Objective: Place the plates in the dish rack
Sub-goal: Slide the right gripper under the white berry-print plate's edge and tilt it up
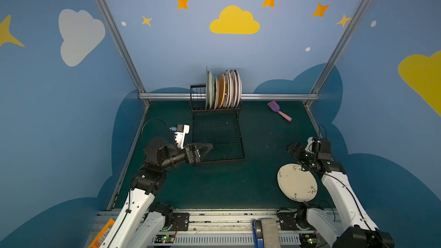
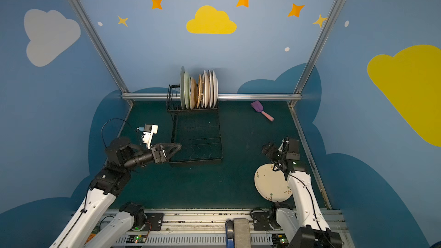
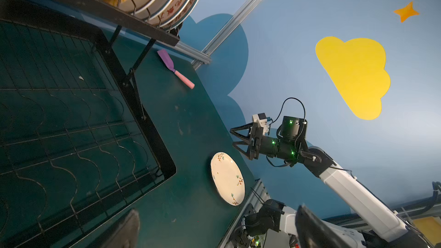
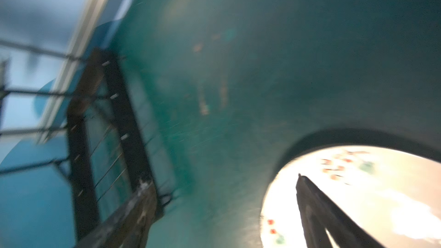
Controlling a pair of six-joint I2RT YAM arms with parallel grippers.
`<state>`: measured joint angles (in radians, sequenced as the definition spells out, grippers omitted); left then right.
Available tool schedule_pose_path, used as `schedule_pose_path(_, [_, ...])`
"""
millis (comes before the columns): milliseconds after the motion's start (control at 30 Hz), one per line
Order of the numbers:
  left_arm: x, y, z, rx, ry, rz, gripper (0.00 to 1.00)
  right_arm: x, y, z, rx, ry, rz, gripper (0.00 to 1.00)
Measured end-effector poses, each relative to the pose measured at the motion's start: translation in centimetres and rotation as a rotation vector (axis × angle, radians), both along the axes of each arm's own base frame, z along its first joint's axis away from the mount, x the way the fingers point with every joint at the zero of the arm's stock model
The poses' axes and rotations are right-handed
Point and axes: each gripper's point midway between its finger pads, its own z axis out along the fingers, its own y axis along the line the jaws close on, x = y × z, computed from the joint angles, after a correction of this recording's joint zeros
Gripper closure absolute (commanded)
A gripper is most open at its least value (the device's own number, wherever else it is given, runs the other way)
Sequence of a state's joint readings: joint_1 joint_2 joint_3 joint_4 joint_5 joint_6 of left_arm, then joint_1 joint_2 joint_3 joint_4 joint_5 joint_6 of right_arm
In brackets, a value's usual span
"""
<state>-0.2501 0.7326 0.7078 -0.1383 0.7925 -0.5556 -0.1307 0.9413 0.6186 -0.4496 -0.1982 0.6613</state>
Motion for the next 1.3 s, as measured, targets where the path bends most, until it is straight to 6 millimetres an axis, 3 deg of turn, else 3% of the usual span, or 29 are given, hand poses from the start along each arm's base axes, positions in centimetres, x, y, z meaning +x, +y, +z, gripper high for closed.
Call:
schedule_pose_path(133, [0.7, -0.5, -1.0, -0.007, 0.051, -0.010, 0.00, -2.3, -4.4, -2.5, -0.018, 0.066, -0.200, 0.09])
schedule_pose_path(300, [0.8, -0.6, -1.0, -0.015, 0.055, -0.014, 0.00, -5.3, -8.9, -3.9, -0.027, 0.083, -0.440, 0.09])
schedule_pose_path(533, [0.4, -1.0, -0.9, -0.016, 0.050, -0.034, 0.00, -8.1, -12.2, -6.9, 0.085, 0.158, -0.657, 0.09])
schedule_pose_path(667, [0.2, -1.1, -0.8, -0.015, 0.040, -0.037, 0.00, -9.2, -12.4, -8.4, 0.164, 0.186, -0.715, 0.09])
schedule_pose_path(900, [0.1, -1.0, -0.8, -0.010, 0.035, -0.035, 0.00, -9.1, -12.1, -8.4, 0.225, 0.167, -0.713, 0.09])
schedule_pose_path(1167, [-0.1, -0.9, -0.8, -0.003, 0.029, -0.033, 0.00, -8.4, -9.0, -8.3, 0.353, 0.148, -0.608, 0.09])
schedule_pose_path(1300, [-0.2, -0.9, -0.6, 0.000, 0.017, -0.034, 0.00, -8.0, -6.1, -8.2, 0.384, 0.150, -0.517, 0.09])
